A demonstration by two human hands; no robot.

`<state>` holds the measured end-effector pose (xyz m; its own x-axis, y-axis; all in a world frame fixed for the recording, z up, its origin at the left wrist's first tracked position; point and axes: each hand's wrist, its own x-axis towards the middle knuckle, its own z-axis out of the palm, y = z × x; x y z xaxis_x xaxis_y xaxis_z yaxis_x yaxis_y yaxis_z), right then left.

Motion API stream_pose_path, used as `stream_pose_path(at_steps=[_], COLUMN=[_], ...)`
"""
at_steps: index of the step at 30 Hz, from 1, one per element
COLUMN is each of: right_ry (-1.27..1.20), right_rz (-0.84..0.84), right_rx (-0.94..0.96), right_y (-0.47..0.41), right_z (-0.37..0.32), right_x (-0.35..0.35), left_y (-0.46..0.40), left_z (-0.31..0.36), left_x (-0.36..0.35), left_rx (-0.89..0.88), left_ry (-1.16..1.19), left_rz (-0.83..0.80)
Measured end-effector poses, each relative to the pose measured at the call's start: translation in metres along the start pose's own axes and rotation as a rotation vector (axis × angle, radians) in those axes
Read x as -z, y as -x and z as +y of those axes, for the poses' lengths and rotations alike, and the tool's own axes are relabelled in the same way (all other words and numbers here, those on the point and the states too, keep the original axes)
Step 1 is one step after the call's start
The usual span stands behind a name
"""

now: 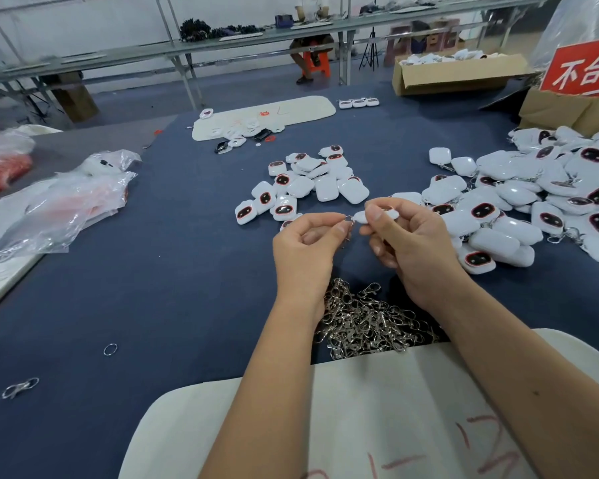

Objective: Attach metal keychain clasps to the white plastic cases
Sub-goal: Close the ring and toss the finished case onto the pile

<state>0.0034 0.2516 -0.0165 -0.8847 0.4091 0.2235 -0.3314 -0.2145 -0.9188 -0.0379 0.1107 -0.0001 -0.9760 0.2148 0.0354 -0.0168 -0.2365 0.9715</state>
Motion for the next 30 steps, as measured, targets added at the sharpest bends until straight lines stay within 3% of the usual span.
stream_pose_path(at_steps=[7, 13, 17, 20, 24, 30], right_ry=[0.036, 0.113, 0.191, 0.157, 0.120, 0.083], right_rz=[0.011, 0.041, 0.102, 0.099, 0.015, -0.032], right_rx=[-0.006, -0.034, -0.029, 0.027, 0.096, 0.064], right_y=[0.001, 0.002, 0.001, 0.002, 0.003, 0.000], right_z=[0.000, 0.000, 0.003, 0.001, 0.001, 0.004], right_x=[-0.003, -0.003, -0.004, -0.004, -0.002, -0.002], left_y=[-0.002, -0.009, -0.008, -0.003, -0.003, -0.003], left_z=[-0.002, 0.001, -0.001, -0.004, -0.003, 0.001], left_x=[0.003, 0.012, 0.013, 0.005, 0.001, 0.002], left_rx=[-0.017, -0.239, -0.259, -0.121, 0.117, 0.088], left_ry=[-0.039, -0.392, -0.465, -0.308, -0.018, 0.099], left_rz=[-0.033, -0.179, -0.178, -0.075, -0.077, -0.029])
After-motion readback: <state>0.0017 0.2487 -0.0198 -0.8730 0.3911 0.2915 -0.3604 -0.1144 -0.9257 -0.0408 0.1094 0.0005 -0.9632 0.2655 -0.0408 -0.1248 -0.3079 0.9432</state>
